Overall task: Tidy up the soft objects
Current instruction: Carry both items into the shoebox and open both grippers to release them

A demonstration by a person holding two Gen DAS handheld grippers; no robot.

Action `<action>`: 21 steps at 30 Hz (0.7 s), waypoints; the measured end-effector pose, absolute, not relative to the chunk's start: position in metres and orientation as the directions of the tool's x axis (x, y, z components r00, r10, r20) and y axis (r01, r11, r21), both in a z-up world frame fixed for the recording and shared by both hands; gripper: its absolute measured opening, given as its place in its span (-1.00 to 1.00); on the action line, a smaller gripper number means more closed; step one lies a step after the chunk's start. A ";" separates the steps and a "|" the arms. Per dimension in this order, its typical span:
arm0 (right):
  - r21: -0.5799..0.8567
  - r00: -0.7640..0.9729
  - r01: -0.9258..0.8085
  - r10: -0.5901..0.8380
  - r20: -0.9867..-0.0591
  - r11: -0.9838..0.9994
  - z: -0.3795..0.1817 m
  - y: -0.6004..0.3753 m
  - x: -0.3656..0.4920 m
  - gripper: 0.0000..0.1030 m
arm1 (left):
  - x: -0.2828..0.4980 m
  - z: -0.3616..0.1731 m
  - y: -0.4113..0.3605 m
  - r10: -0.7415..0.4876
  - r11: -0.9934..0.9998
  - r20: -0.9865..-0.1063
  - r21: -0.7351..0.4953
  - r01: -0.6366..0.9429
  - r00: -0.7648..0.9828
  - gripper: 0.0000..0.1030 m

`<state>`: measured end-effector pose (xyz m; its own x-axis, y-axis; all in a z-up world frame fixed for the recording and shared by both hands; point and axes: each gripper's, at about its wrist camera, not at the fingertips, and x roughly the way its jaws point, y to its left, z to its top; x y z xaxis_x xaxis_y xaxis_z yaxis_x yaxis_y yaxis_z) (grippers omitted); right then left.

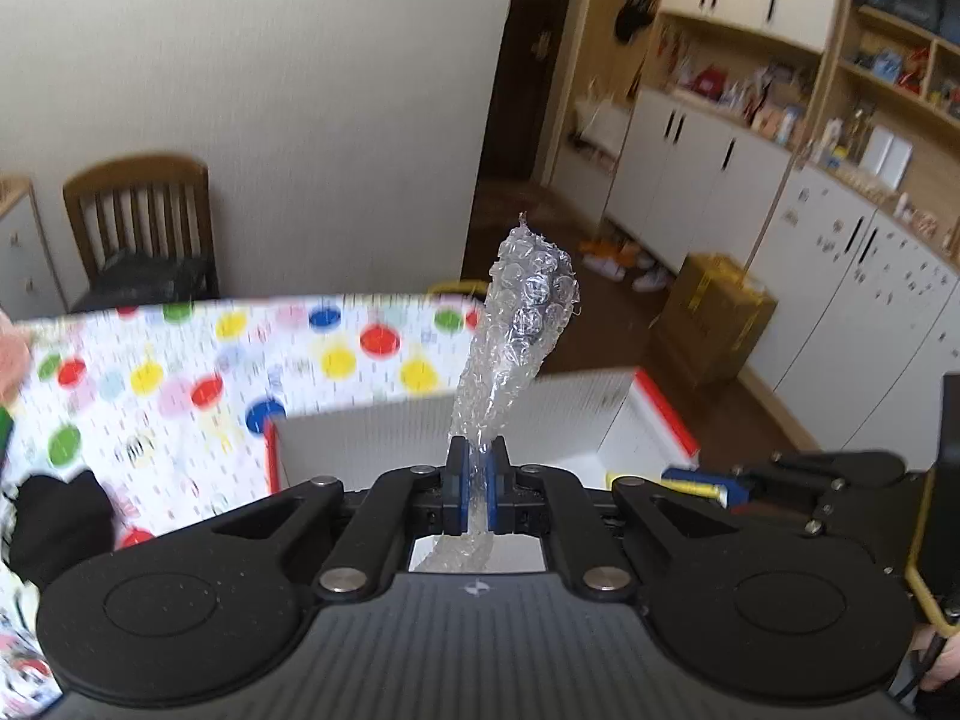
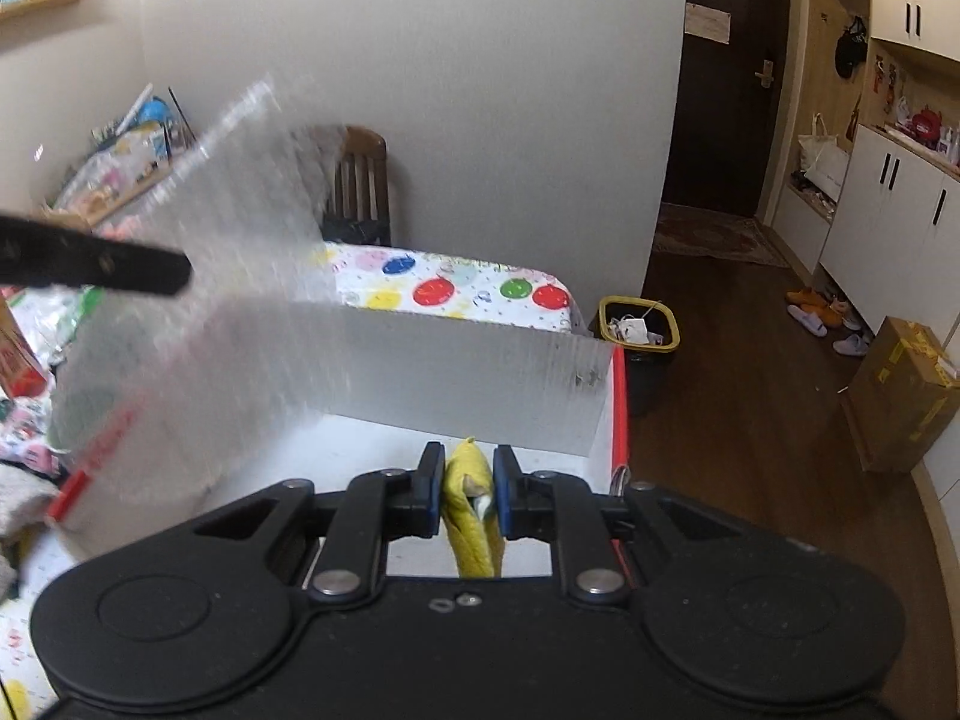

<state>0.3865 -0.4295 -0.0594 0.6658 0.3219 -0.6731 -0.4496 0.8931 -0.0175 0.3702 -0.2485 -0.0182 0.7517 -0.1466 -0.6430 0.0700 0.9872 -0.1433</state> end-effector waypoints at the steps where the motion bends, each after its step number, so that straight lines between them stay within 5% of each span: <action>1: -0.022 0.664 -0.449 0.318 -0.676 0.893 -0.063 -0.428 0.390 -0.69 | 0.375 -0.026 -0.250 -0.144 0.987 -0.660 -0.145 0.062 0.738 -0.90; 21: -0.056 0.553 -0.521 0.287 -0.782 0.852 -0.103 -0.415 0.402 -0.68 | 0.416 -0.128 -0.267 -0.116 0.993 -0.890 -0.113 0.034 0.440 -0.90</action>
<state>0.4021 -0.4153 -0.1027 0.5532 0.2874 -0.7819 -0.5213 0.8515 -0.0558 0.4159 -0.2669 -0.1279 0.4405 -0.1161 -0.8902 0.0338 0.9930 -0.1128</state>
